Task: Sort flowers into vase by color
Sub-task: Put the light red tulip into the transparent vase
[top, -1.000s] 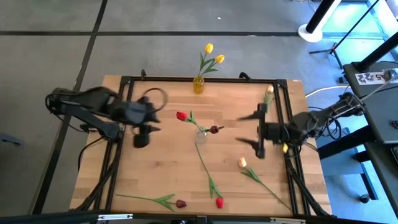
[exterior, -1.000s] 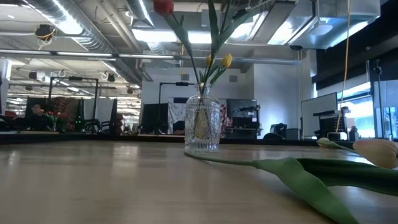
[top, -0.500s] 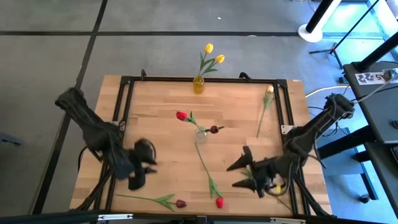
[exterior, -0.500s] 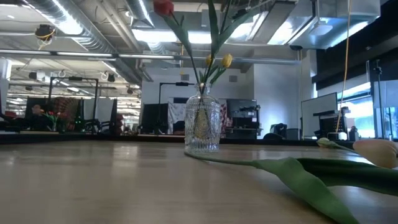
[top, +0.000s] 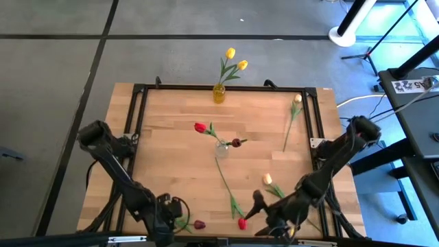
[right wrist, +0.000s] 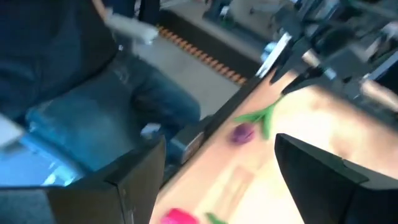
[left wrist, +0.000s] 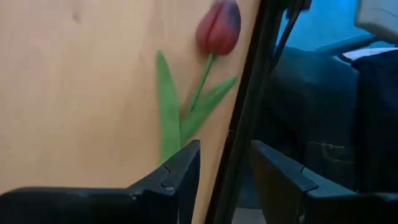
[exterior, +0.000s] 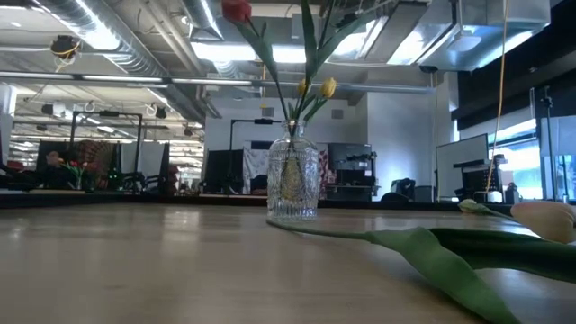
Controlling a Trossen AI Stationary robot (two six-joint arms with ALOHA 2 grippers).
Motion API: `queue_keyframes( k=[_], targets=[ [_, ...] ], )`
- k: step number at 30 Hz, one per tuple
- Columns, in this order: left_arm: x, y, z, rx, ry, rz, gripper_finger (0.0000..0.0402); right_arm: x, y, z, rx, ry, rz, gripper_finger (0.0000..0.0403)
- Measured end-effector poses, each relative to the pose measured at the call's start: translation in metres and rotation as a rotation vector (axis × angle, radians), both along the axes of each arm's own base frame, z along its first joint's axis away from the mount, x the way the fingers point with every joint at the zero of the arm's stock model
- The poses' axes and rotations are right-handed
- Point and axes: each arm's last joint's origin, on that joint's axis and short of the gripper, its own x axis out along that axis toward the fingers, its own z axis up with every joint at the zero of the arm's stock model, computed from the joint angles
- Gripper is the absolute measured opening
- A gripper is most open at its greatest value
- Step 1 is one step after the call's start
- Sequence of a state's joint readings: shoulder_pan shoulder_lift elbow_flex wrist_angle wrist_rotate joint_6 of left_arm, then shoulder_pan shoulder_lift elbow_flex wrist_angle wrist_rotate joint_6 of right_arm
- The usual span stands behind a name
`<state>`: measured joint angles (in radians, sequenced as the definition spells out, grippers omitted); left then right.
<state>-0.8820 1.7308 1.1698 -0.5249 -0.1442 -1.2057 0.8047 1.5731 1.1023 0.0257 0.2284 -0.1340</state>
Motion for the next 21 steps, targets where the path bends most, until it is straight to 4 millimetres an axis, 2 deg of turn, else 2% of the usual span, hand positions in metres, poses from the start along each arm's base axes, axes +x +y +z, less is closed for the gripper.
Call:
queue_keyframes(
  k=[3,9,21],
  targets=[
    [-0.001,-0.009,-0.013,-0.001,0.027,-0.007,0.0135,0.012,0.014,-0.011,0.013,0.09,-0.013,0.0301],
    [-0.008,-0.022,-0.028,0.01,0.049,-0.048,0.0135,0.029,0.036,-0.053,-0.037,0.213,-0.017,0.0301],
    [-0.024,-0.034,-0.03,0.056,-0.002,-0.1,0.0135,0.037,0.045,-0.112,-0.099,0.363,-0.088,0.0301]
  ],
)
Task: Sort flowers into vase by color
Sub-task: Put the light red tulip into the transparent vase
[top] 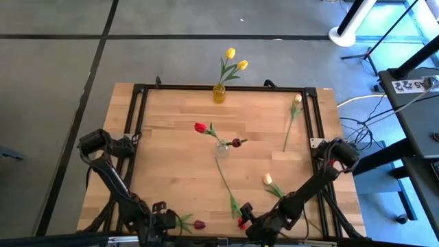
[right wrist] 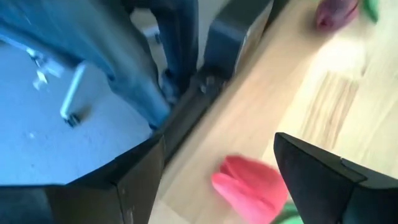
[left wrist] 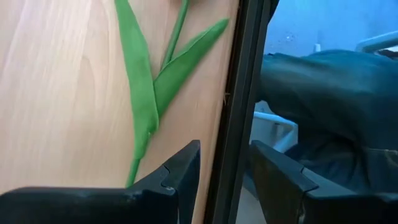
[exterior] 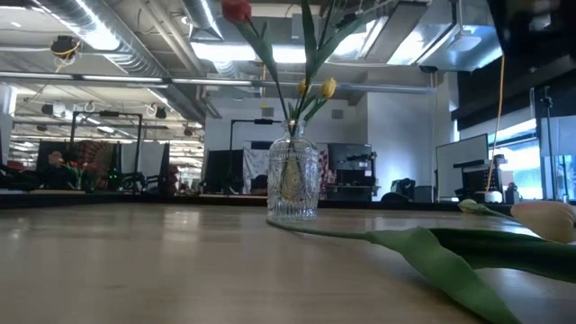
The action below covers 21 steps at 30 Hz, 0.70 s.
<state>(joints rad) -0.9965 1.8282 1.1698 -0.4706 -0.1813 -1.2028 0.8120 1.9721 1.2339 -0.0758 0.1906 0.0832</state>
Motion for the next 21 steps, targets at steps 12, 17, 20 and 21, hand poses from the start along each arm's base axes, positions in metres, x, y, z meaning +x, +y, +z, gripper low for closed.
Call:
queue_keyframes(
  k=[12,17,20,21],
  targets=[
    [0.004,0.002,0.0,0.004,-0.008,0.015,0.0135,0.011,-0.024,0.01,-0.391,0.101,0.147,0.0301],
    [0.012,0.008,0.0,0.014,-0.015,0.018,0.0135,0.023,-0.032,0.0,-0.43,0.104,0.234,0.0301],
    [0.015,0.01,0.0,0.014,-0.019,0.021,0.0135,0.028,-0.037,-0.012,-0.47,0.117,0.298,0.03],
    [0.016,0.01,0.0,0.016,-0.019,0.019,0.0135,0.031,-0.038,-0.012,-0.482,0.101,0.312,0.03]
  ],
)
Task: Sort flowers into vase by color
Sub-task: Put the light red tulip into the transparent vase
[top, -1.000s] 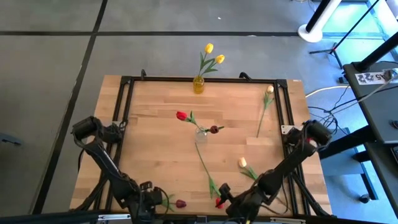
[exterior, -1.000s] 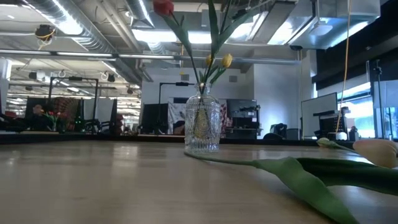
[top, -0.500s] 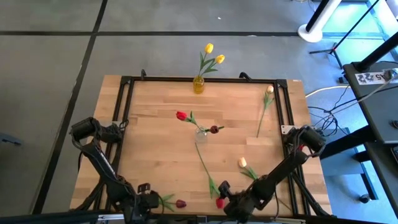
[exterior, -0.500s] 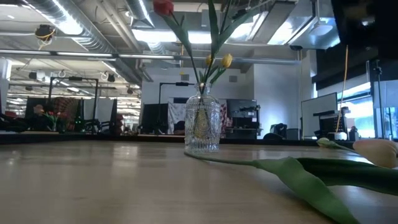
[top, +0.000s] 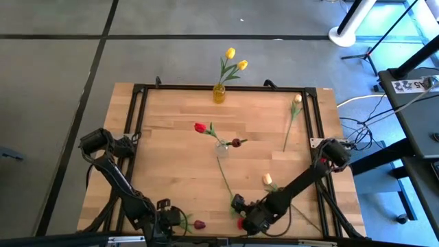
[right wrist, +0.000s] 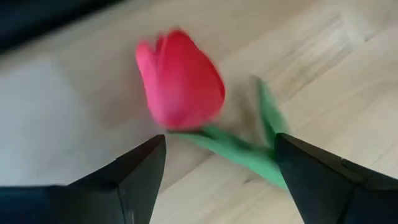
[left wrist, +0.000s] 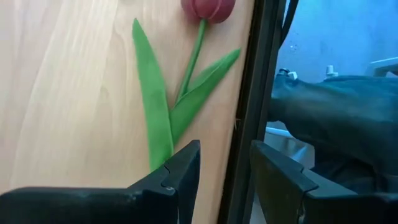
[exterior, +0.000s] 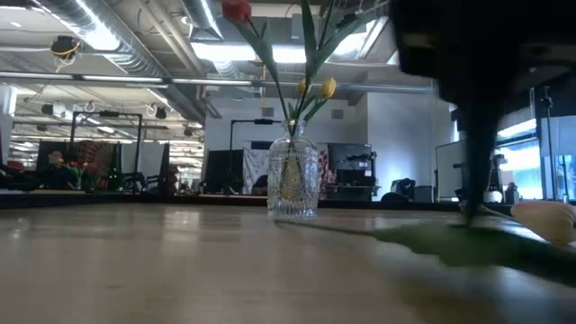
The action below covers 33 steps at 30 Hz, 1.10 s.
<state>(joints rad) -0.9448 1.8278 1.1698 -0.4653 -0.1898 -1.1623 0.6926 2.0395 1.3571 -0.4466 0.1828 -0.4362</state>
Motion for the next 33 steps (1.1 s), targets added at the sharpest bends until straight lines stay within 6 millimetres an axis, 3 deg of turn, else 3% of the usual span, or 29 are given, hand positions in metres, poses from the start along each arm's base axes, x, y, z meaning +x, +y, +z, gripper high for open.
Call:
queue_keyframes(
  k=[4,8,14,20,22,28,33],
  targets=[
    [0.003,0.002,0.0,-0.001,-0.001,-0.006,0.0135,0.012,-0.007,-0.003,0.001,-0.039,0.027,0.0283],
    [0.005,0.006,0.007,-0.01,-0.014,-0.005,0.0135,0.025,-0.019,-0.003,0.051,-0.051,0.006,0.0236],
    [0.002,0.015,0.04,-0.017,-0.138,-0.009,0.0135,0.036,-0.031,-0.006,0.144,-0.004,-0.024,0.0142],
    [-0.011,0.027,0.075,0.041,-0.303,0.002,0.0135,0.039,-0.03,-0.003,0.205,-0.025,-0.086,0.0036],
    [-0.017,0.032,0.085,0.067,-0.34,0.008,0.0135,0.04,-0.024,0.005,0.224,-0.049,-0.078,0.0012],
    [-0.032,0.043,0.106,0.13,-0.435,0.035,0.0135,0.046,-0.002,0.036,0.239,-0.171,-0.127,0.0026],
    [-0.046,0.042,0.111,0.181,-0.482,0.026,0.0135,0.05,0.015,0.075,0.258,-0.245,-0.213,0.0007]
  ],
)
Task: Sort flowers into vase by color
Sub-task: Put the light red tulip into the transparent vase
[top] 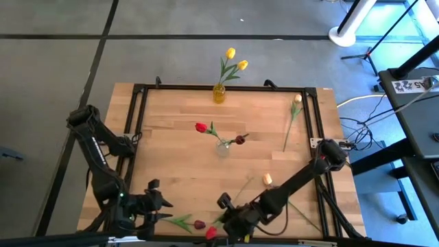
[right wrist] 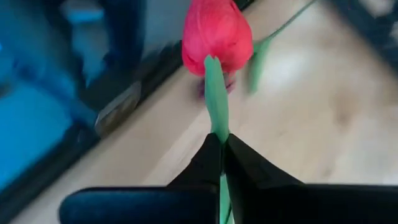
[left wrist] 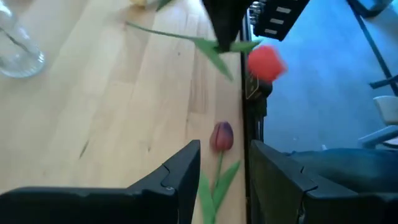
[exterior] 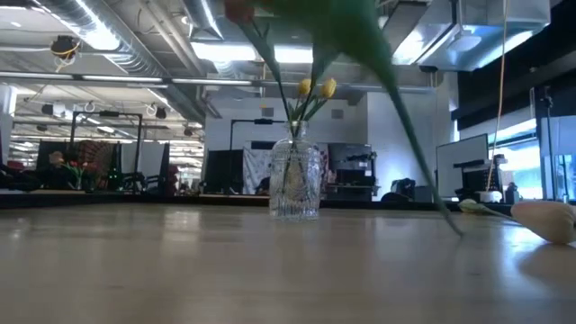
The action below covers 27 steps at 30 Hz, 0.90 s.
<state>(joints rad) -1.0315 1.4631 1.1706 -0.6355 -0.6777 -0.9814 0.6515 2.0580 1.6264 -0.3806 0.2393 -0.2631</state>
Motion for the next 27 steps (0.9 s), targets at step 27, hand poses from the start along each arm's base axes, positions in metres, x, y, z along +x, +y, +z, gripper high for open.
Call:
queue_keyframes(
  k=[27],
  targets=[
    [-0.013,-0.001,-0.058,-0.041,-0.074,0.0,0.0135,-0.02,-0.139,0.149,0.279,-1.148,-0.746,0.0001]
  ],
)
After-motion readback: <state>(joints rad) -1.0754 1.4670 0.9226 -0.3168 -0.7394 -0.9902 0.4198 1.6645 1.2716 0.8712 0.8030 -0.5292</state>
